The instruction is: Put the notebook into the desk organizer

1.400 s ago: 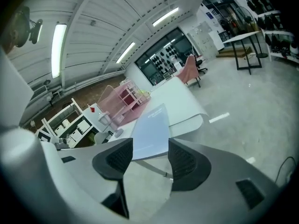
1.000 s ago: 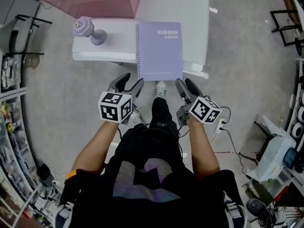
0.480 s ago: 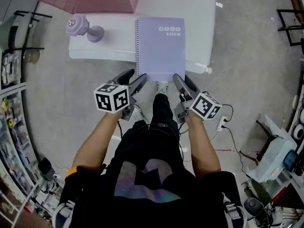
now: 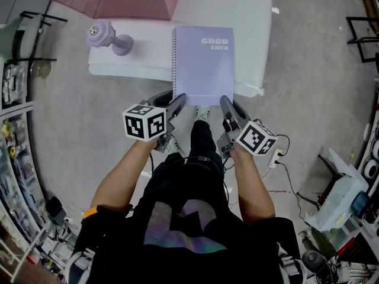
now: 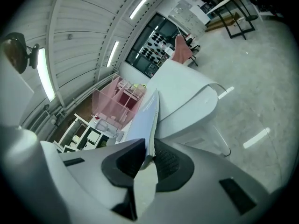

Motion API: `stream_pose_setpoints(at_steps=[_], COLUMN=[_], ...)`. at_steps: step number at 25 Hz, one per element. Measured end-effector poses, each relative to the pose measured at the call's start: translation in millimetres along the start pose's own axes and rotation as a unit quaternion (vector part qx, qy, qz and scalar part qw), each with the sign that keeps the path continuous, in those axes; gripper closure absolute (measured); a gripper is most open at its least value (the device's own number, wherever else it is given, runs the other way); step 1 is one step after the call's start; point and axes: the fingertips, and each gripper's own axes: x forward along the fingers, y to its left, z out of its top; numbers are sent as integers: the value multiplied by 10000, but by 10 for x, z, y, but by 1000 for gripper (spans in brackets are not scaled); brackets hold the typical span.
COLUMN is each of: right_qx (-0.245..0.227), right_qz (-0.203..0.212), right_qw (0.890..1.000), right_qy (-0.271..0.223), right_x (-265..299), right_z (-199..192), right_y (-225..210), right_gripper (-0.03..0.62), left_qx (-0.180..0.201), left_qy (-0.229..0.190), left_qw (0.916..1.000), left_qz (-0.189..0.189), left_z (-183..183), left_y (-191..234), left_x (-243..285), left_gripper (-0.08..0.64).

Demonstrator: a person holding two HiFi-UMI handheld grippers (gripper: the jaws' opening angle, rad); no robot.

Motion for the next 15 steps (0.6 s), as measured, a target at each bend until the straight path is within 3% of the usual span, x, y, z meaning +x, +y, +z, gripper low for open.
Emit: stream_pose_setpoints(at_steps=[9, 15], right_qx=[-1451, -2156], right_qz=[-574, -608], right_qw=[9877, 9740], right_qy=[33, -348], right_x=[-172, -387], right_z=[116, 469], right_y=[436, 824], right_gripper=[546, 548], left_qx=[727, 1277], left_qy=[-309, -745], left_qw=[9963, 9881], left_qz=[349, 424], left_z=[239, 587], left_y=[-358, -722], left_x=[-303, -533], left_gripper=[463, 463])
